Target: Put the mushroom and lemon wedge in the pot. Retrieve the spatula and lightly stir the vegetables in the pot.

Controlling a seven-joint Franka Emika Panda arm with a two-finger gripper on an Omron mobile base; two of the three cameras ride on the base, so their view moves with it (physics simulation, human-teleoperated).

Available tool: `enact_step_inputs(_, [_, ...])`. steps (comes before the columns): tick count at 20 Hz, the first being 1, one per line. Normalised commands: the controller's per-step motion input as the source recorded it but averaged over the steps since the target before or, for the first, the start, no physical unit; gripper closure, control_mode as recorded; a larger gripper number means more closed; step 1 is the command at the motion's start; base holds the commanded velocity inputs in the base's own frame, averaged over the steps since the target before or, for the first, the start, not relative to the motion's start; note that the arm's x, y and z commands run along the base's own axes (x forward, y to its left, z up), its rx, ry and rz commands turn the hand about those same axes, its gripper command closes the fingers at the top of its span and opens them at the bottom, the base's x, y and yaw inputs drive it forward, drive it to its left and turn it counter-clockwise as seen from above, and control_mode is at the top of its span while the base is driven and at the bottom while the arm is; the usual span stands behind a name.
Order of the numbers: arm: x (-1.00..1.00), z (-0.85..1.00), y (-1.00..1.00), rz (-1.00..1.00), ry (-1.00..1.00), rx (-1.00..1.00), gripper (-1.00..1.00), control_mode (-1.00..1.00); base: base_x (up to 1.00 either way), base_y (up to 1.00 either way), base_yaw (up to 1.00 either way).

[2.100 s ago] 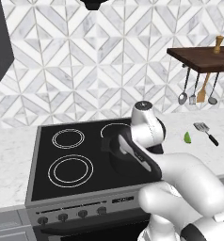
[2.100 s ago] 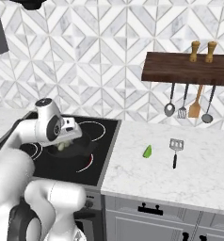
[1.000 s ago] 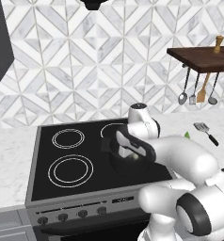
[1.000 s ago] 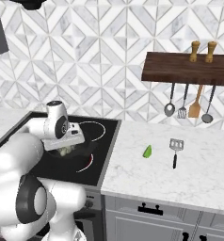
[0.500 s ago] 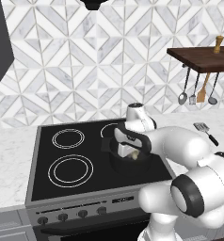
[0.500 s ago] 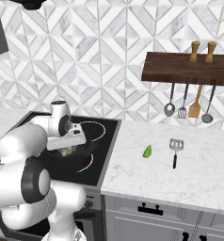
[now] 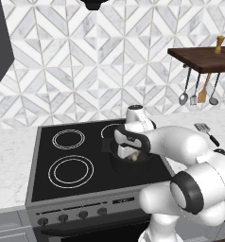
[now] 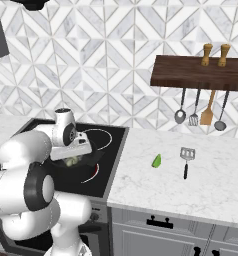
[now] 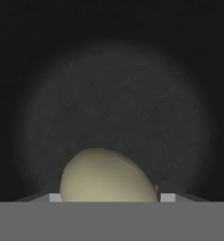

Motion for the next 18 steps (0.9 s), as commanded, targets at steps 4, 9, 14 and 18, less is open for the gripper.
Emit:
enact_step_inputs(4, [0.0, 0.01, 0.04, 0.0, -0.05, 0.03, -1.0, -1.0, 0.0, 0.0, 0.0])
enact_step_inputs(9, [0.0, 0.22, 0.04, 0.0, -0.13, 0.15, -1.0, -1.0, 0.0, 0.0, 0.0])
enact_step_inputs(14, [-0.08, 0.52, 0.0, -0.01, -0.16, 0.05, -1.0, -1.0, 0.0, 0.0, 0.0])
enact_step_inputs(18, [-0.18, 0.95, -0.03, -0.12, -0.06, 0.0, -1.0, -1.0, 0.0, 0.0, 0.0])
